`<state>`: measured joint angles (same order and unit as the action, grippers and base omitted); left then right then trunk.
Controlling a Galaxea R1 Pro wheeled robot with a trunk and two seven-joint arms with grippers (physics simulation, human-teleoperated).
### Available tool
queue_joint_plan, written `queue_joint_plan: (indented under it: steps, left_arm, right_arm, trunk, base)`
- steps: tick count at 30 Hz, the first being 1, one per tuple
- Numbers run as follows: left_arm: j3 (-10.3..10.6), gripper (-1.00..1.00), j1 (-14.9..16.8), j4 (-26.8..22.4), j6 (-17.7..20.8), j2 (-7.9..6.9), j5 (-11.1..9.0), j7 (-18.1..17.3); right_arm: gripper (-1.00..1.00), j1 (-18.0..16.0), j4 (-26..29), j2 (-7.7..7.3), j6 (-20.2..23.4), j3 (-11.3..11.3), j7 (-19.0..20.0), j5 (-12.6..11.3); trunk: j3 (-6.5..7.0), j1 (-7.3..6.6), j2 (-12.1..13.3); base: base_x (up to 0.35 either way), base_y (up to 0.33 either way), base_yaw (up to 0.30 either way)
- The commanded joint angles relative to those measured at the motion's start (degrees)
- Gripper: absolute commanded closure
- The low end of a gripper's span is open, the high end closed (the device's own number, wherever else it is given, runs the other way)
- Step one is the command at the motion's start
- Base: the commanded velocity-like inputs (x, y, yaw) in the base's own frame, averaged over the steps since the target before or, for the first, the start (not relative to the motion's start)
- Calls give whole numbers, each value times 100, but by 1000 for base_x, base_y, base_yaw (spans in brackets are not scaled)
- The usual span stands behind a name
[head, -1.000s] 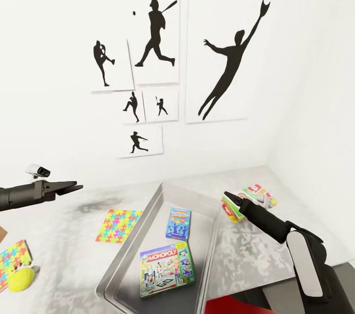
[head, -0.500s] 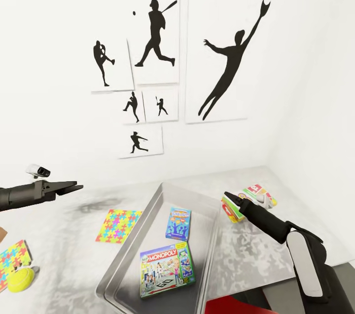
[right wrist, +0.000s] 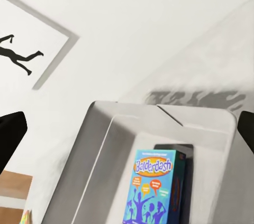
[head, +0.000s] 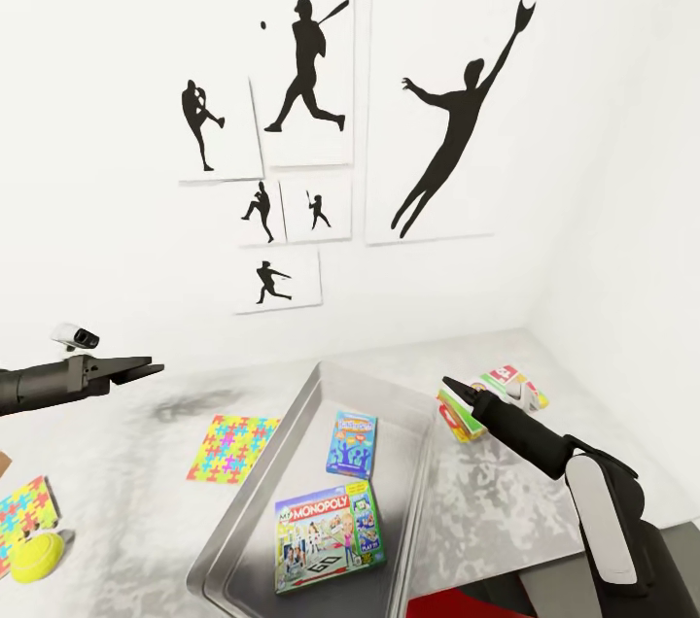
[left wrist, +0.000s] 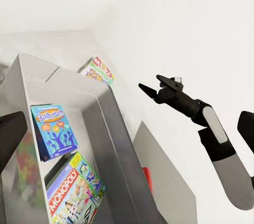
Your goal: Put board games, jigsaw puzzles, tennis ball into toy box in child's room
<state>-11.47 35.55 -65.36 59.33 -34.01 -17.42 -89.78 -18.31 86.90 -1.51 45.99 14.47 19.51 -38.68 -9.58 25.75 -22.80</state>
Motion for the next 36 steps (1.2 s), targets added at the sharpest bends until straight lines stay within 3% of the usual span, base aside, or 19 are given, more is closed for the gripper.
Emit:
queue_joint_plan:
  steps: [1,23,27,30,32,36]
  left_arm:
    - [1,-100,5,-2,61,-2,2,-22]
    - [-5,-100,5,-9,61,-9,-3,-22]
    - [2,-100,5,-22,61,-3,-6,-22]
    - [4,-100,5,-28,61,-1,-6,-22]
    - [4,-100,5,-28,61,-1,-6,-22]
    - [4,-100,5,-29,61,-1,-7,-22]
  right_arm:
    - [-100,-6,6,1,32,10,27,11]
    - [-100,-6,16,17,54,15,-105,17]
    - [-100,-6,25,27,50,39,-435,15]
    - [-100,-35,26,15,94,50,-1054,11]
    - [-100,-71,24,10,124,52,-1253,11]
    - [-100,-408,18,-2,348,51,-1710,13]
  trunk:
    - [-12,4,-12]
    - [-12,4,-12]
    - [-12,4,-12]
    - [-12,4,-12]
    - [-12,4,-12]
    - [-12,4,-12]
  base:
    - [10,0,0]
    - [1,0,0]
    - [0,0,0]
    - [0,0,0]
    - [0,0,0]
    - [0,0,0]
